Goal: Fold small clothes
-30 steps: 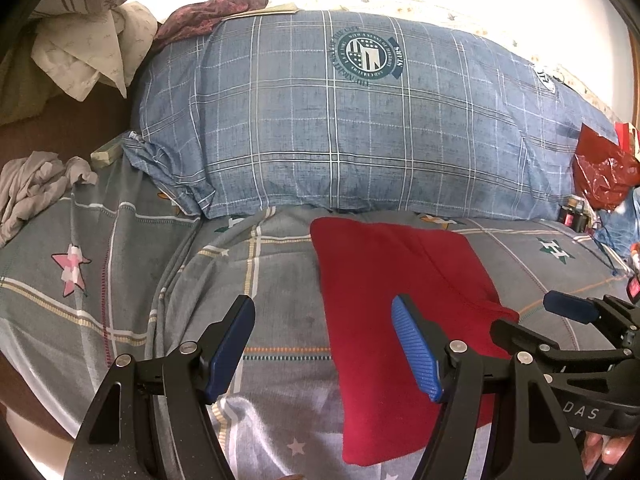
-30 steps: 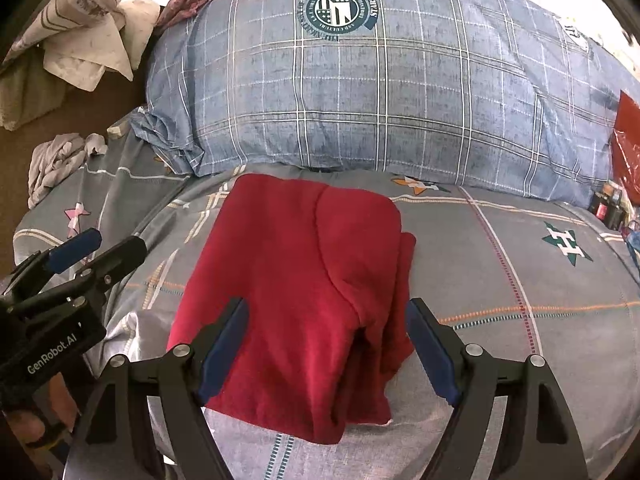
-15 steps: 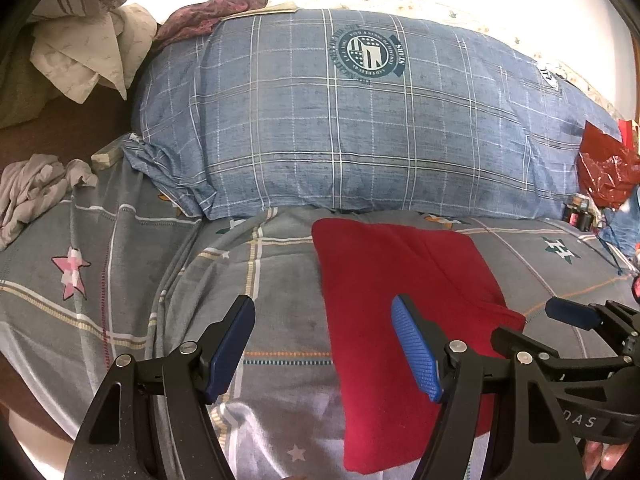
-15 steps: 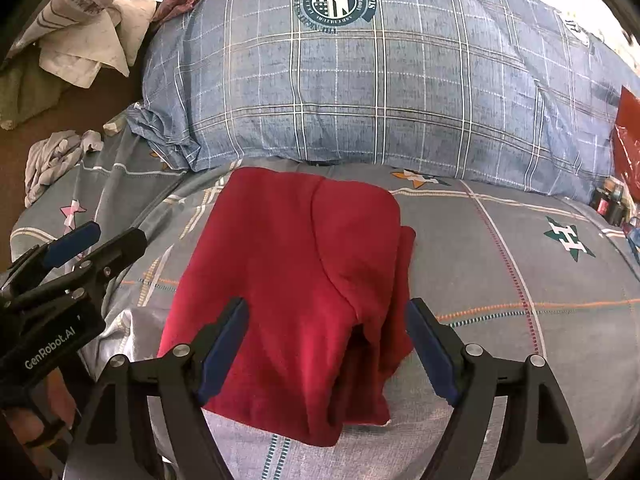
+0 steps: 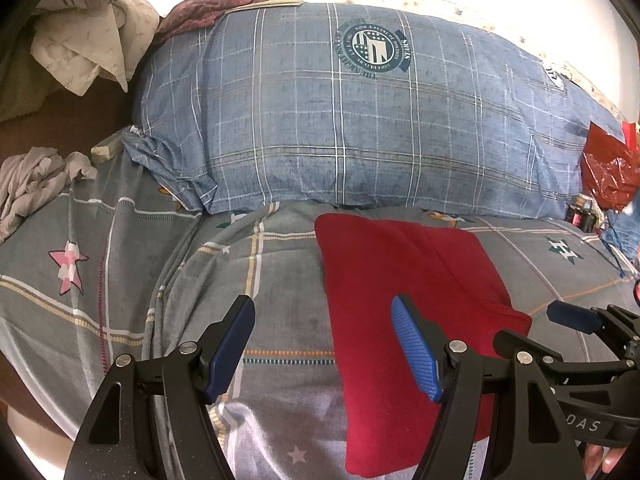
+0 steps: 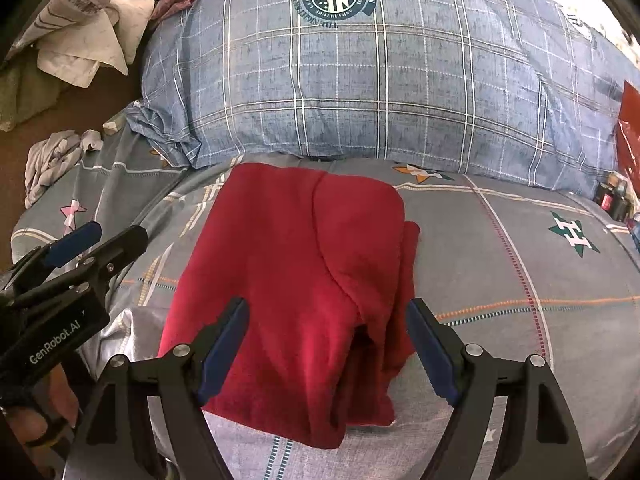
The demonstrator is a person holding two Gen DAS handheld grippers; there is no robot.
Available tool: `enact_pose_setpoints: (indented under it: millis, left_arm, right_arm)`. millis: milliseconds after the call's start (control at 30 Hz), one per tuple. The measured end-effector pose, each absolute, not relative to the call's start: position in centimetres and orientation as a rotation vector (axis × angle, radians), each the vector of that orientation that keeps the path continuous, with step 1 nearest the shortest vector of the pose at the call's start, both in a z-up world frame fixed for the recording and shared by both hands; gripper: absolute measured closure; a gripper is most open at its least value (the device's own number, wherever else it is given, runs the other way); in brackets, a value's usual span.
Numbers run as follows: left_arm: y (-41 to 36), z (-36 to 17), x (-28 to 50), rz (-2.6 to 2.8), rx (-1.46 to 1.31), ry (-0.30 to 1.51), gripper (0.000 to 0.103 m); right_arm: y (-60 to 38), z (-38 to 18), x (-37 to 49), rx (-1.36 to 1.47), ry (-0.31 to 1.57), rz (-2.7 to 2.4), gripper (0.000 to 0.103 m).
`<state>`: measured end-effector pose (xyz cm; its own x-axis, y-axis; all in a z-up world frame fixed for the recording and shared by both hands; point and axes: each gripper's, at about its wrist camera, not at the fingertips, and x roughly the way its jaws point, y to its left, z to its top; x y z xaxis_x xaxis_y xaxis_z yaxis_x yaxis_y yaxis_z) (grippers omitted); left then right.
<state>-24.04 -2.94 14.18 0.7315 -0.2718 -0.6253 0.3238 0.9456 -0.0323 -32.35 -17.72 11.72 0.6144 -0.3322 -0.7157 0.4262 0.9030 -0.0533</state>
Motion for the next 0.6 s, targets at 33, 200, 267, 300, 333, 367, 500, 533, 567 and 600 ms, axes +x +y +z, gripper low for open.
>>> enact_pose_setpoints:
  millis: [33,200,267,300,333,367,500,533,567,600]
  left_arm:
    - [-2.9,14.1,-23.9,-0.327,0.081,0.678,0.033]
    - [-3.0,13.8,-23.5,-0.326,0.074,0.690,0.033]
    - [-3.0,13.6,-23.3,-0.326,0.070,0.697,0.033]
    - [-3.0,13.5,-23.2,-0.326,0.067,0.700,0.033]
    - [-3.1,13.4,-23.0,-0.327,0.064,0.704,0.033]
    - [-3.1,13.3,-22.9,-0.326,0.060,0.707,0.033]
    - [-3.2,13.1,-22.6,-0.324,0.059,0.710,0.033]
    - [-3.3,13.0,-22.4,-0.323,0.063,0.709,0.033]
    - [-3.3,12.8,-22.3,-0.321,0.063,0.712,0.033]
    - [-3.2,12.7,-22.0,-0.324,0.061,0.719,0.033]
  right_arm:
    - [-17.7,11.7,-32.3,0.126,0.798,-0.438,0.021]
    - [-17.8,11.5,-32.2,0.129,0.803,-0.438,0.021]
    - [-17.9,11.4,-32.1,0.129,0.807,-0.438,0.021]
    - [-17.9,11.3,-32.0,0.128,0.809,-0.438,0.021]
    - [-17.9,11.2,-32.0,0.127,0.812,-0.438,0.021]
    - [-18.0,11.1,-31.9,0.128,0.816,-0.437,0.021]
    - [-18.0,10.7,-31.5,0.128,0.828,-0.431,0.021]
    - [-18.1,10.6,-31.4,0.127,0.831,-0.430,0.021]
    - [-18.1,10.5,-31.3,0.127,0.833,-0.428,0.021]
    - [-18.2,10.4,-31.3,0.128,0.833,-0.427,0.021]
